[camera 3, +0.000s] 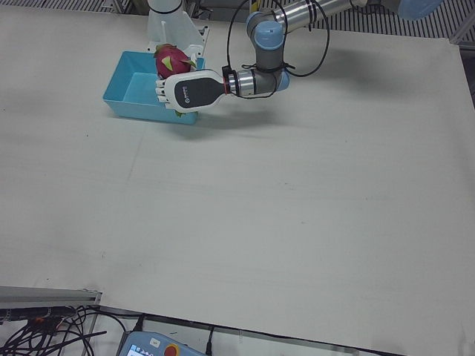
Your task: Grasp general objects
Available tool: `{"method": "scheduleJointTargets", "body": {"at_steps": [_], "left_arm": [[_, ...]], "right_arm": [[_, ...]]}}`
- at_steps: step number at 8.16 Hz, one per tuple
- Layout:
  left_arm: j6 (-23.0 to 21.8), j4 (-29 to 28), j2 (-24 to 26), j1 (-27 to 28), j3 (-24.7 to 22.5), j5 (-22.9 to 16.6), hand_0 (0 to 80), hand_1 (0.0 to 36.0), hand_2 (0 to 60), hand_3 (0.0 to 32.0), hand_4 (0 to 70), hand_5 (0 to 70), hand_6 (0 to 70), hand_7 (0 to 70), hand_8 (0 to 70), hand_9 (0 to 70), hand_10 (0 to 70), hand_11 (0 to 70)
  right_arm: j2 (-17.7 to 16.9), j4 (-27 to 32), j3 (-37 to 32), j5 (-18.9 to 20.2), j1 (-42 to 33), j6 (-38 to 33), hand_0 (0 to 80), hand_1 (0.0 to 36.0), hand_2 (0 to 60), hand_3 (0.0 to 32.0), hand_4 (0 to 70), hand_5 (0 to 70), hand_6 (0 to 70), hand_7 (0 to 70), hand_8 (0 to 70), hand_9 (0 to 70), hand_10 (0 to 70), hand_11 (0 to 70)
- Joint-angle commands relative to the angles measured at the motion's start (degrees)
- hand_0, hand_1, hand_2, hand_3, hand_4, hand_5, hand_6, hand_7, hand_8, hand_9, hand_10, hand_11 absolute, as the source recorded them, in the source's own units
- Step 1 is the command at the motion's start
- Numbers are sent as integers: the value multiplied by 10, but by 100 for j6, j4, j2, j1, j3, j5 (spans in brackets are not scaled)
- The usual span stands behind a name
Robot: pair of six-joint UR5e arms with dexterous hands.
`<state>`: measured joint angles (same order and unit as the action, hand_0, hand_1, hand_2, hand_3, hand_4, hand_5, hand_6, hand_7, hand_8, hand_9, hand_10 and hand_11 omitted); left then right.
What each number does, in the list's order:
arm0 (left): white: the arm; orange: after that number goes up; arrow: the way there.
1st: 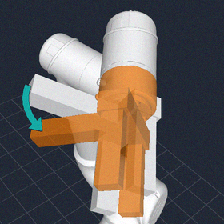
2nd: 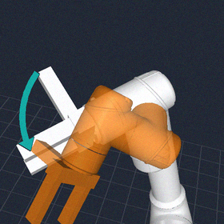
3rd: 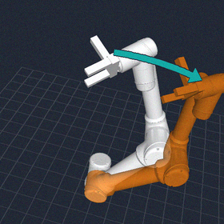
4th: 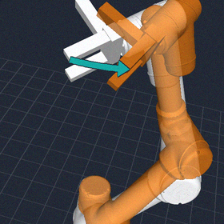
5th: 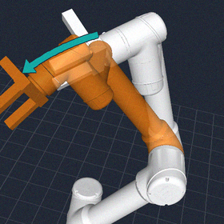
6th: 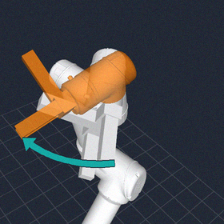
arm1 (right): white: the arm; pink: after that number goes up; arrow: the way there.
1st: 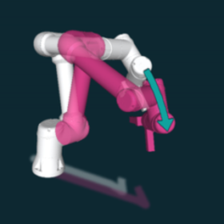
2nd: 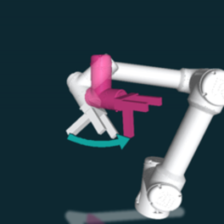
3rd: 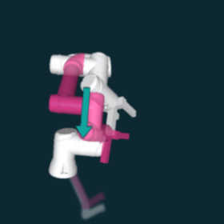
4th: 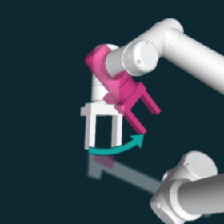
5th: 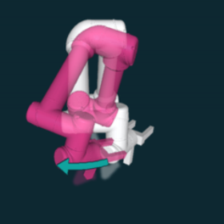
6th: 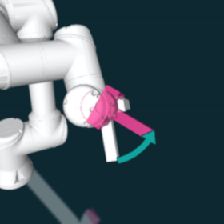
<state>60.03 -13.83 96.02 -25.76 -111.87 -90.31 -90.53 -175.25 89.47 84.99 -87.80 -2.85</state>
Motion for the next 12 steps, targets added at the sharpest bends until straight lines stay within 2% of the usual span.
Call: {"method": "scheduleJointTargets", "body": {"at_steps": [1,2,3,4,5,6,7,8,9,10,12], "left_arm": [[-9,-58,-13,0,8,-4,465,67,0,0,106,416,141,259,56,61,188,283],[-9,-67,-22,0,8,-4,466,67,0,0,109,407,131,249,44,48,166,251],[-26,-102,-22,0,51,-4,483,103,36,0,123,479,140,262,51,59,160,245],[-96,-137,-30,-8,104,5,485,346,600,0,152,678,187,319,94,112,181,291],[-106,-164,-30,-17,113,5,747,360,600,0,188,700,225,351,135,147,214,356],[-106,-233,-91,-35,113,5,800,360,600,0,199,700,250,351,159,158,230,383],[-228,-408,-266,-52,122,13,800,360,600,0,234,700,298,358,192,195,254,413],[-412,-584,-485,-113,131,109,800,360,600,0,244,700,305,354,196,200,255,412],[-570,-638,-714,-314,139,336,755,360,600,0,235,700,299,350,185,192,246,398],[-737,-960,-977,-934,244,339,704,360,600,0,230,700,298,344,181,189,248,401],[-1220,-1104,-1076,-1806,429,339,704,360,600,0,228,700,314,346,188,198,249,403]], "right_arm": [[0,0,0,0,0,4,0,0,0,0,0,0,0,0,0,0,0,0],[0,0,0,0,0,4,0,0,0,0,0,0,0,0,0,0,0,0],[0,0,0,0,0,4,0,0,0,0,0,0,0,0,0,0,0,0],[0,0,0,0,0,4,0,0,0,0,0,0,0,0,0,0,0,0],[0,0,0,0,0,4,0,0,0,0,0,0,0,0,0,0,0,0],[0,0,0,0,0,4,0,0,0,0,0,0,0,0,0,0,0,0],[0,0,0,0,0,4,0,0,0,0,0,0,0,0,0,0,0,0],[0,0,0,0,0,4,0,0,0,0,0,0,0,0,0,0,0,0],[0,0,0,0,0,4,0,0,0,0,0,0,0,0,0,0,0,0],[0,0,0,0,0,4,0,0,0,0,0,0,0,0,0,0,0,0],[0,0,0,0,0,4,0,0,0,0,0,0,0,0,0,0,0,0]]}}
